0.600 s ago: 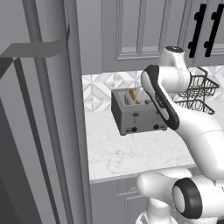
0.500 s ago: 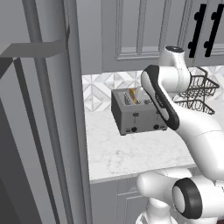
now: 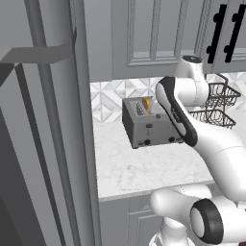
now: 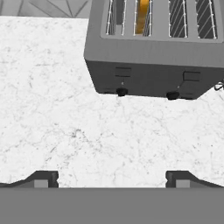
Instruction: Start the toaster. Once the lever pops up, take the bread to the plate on the dining counter.
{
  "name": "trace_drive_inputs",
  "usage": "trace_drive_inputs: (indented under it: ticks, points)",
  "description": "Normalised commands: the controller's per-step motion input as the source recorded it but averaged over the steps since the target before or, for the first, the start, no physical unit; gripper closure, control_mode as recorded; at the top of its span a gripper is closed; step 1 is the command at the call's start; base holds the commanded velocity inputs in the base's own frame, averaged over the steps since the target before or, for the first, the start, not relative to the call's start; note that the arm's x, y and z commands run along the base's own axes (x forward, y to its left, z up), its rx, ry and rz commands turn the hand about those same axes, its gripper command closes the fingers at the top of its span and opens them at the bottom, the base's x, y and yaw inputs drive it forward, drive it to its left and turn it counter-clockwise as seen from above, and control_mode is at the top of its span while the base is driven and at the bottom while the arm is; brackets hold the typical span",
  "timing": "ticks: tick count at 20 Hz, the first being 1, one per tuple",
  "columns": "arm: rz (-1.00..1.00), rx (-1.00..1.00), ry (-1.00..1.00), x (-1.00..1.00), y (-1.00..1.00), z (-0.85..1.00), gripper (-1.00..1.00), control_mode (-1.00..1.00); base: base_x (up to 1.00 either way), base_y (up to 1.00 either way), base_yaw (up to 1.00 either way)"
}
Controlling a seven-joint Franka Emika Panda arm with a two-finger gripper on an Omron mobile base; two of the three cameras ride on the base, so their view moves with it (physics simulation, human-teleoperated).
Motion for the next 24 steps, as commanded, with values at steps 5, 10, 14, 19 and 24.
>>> trace_drive_inputs:
  ticks: [5,10,14,19,24]
  points:
    - [0.00,0.00,0.00,0.00,0.00,-0.32,-1.00,-1.00,0.00,0.00,0.00]
    - [0.00,0.00,0.00,0.05,0.09,-0.50,-1.00,-1.00,0.00,0.00,0.00]
    - [0.00,0.00,0.00,0.31,0.24,-0.41,-1.00,-1.00,0.00,0.00,0.00]
    - [0.00,0.00,0.00,0.41,0.14,-0.26,-1.00,-1.00,0.00,0.00,0.00]
    - [0.00,0.00,0.00,0.47,0.05,-0.17,-1.00,-1.00,0.00,0.00,0.00]
